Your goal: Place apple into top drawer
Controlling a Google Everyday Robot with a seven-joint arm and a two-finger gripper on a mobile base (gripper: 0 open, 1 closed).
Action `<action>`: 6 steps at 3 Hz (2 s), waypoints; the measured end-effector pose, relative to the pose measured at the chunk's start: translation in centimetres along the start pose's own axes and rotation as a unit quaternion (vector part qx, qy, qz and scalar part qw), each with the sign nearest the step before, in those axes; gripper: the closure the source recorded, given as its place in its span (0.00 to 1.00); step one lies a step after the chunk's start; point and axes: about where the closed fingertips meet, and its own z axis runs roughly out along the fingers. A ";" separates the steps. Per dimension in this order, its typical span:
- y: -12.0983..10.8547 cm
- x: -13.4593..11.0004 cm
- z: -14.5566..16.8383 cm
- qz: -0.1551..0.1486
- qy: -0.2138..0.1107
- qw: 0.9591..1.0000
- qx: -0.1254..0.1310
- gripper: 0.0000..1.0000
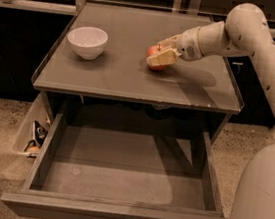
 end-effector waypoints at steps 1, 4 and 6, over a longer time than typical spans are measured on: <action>0.0 0.0 0.0 0.000 0.000 1.000 0.000 0.88; 3.5 -1.2 -2.8 -0.023 -0.040 0.999 0.003 1.00; 8.6 -0.9 -9.2 -0.065 -0.054 0.996 0.041 1.00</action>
Offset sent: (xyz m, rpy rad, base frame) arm -0.0090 0.0063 -0.0020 -0.0060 -0.0044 0.0323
